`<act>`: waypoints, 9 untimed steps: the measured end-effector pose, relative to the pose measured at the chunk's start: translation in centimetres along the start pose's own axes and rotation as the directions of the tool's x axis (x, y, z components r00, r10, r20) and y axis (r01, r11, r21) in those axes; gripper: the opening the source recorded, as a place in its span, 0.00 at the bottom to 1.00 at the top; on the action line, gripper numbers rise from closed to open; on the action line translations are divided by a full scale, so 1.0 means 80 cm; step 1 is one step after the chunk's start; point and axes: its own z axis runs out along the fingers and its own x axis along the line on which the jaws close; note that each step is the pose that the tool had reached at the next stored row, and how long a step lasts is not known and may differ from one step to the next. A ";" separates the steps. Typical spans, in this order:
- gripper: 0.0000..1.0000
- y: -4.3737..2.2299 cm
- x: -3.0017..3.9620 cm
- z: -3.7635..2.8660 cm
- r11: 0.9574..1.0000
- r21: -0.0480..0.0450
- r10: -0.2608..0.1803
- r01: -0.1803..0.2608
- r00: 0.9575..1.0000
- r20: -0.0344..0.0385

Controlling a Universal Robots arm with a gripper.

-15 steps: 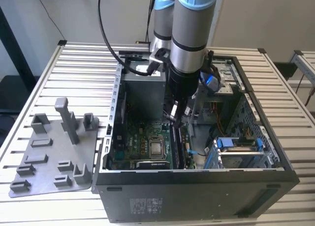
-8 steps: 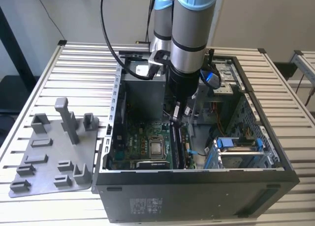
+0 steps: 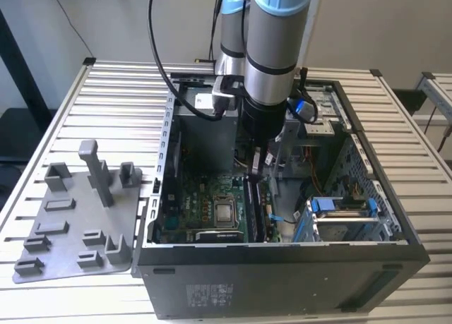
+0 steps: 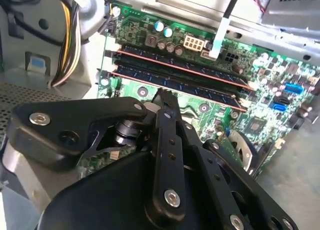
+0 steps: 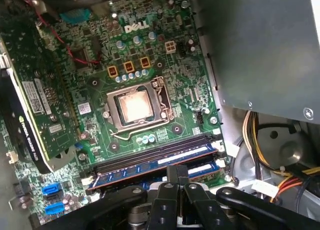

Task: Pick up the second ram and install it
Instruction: 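Press down the second ram until it locks into place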

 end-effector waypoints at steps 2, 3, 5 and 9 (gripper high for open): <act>0.11 0.0000 0.0000 0.0000 1.000 -0.001 -0.021 0.021 1.000 0.001; 0.11 0.0000 0.0000 0.0000 1.000 -0.001 -0.031 0.031 1.000 0.002; 0.11 0.0000 0.0001 -0.0001 0.999 -0.002 -0.047 0.047 0.999 0.004; 0.11 0.0000 0.0000 0.0001 0.999 -0.001 -0.050 0.050 0.999 0.005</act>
